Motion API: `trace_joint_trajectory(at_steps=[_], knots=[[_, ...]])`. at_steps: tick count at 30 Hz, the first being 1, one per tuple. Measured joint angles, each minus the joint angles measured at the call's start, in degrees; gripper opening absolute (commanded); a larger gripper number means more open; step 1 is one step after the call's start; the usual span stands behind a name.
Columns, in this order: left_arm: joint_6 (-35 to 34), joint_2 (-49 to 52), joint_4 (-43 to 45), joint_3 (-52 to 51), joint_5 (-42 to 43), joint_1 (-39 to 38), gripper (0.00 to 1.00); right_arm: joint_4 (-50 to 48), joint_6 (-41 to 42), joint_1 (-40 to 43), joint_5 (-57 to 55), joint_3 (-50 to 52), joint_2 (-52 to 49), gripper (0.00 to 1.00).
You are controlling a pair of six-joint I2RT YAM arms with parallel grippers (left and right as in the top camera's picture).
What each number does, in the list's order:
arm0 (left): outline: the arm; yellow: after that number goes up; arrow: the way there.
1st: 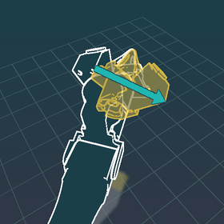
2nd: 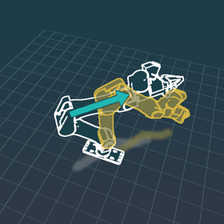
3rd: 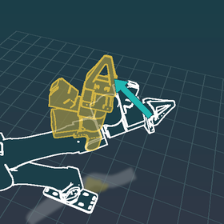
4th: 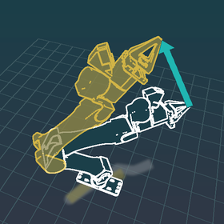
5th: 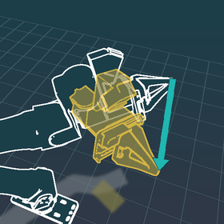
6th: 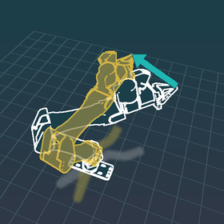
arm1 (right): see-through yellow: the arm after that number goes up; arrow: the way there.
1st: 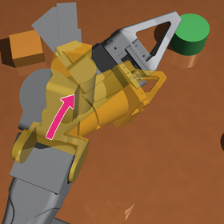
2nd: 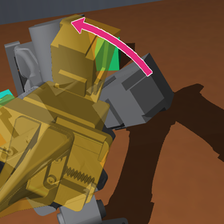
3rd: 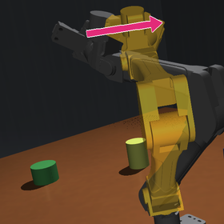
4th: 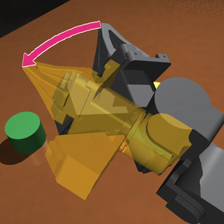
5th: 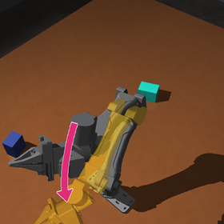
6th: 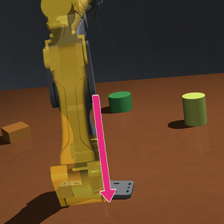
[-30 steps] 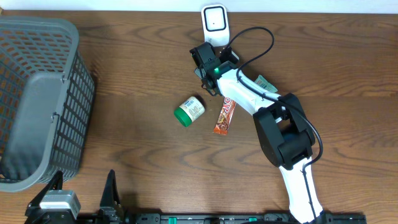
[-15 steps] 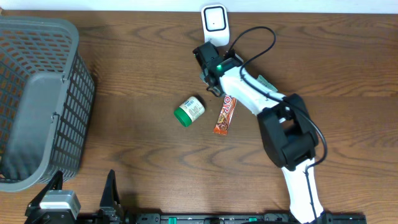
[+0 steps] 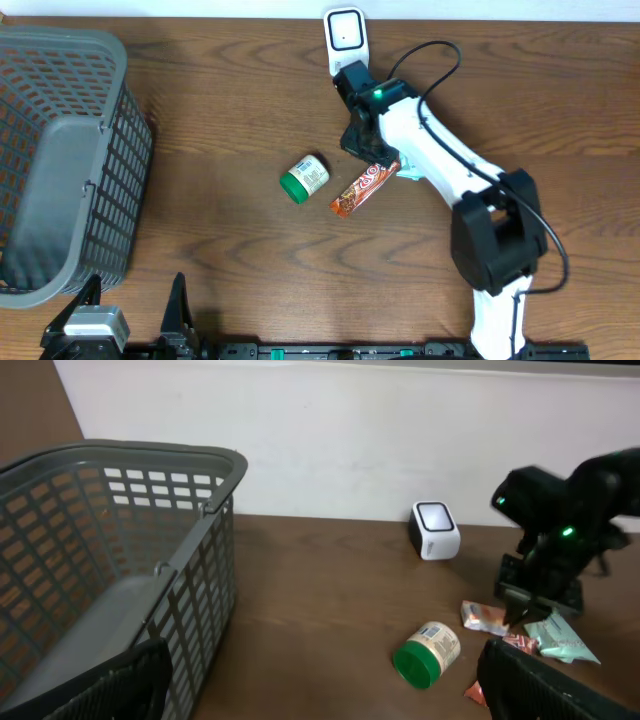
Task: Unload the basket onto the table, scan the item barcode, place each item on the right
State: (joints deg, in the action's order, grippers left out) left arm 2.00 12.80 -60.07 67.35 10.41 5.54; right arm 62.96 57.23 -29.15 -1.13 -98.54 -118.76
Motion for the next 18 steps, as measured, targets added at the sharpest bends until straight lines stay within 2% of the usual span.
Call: trace_joint_trajectory(at_steps=[1,2,3,4,6,7,11,18], knots=[[0.0,0.0,0.0,0.0,0.0,0.0,0.98,1.2,-1.5,0.0,1.9,0.0,0.8,0.05],[0.0,0.0,0.0,0.0,0.0,0.0,0.98,2.5,-2.9,0.0,3.7,0.0,1.4,0.13],[0.0,0.0,0.0,0.0,0.0,0.0,0.98,3.8,-4.1,0.0,5.4,0.0,1.8,0.31],[0.0,0.0,0.0,0.0,0.0,0.0,0.98,5.1,-5.9,0.0,6.8,0.0,2.1,0.61],[0.0,0.0,0.0,0.0,0.0,0.0,0.98,5.8,-9.0,0.0,8.0,0.0,2.2,0.95],[0.0,0.0,0.0,0.0,0.0,0.0,0.98,5.3,-10.9,0.0,7.8,0.0,2.1,0.99],[0.0,0.0,0.0,0.0,0.0,0.0,0.98,1.6,-16.7,-0.3,1.4,0.0,2.1,0.99],[0.0,0.0,0.0,0.0,0.0,0.0,0.98,-6.7,-16.8,-1.8,-7.3,0.2,2.1,0.99]])
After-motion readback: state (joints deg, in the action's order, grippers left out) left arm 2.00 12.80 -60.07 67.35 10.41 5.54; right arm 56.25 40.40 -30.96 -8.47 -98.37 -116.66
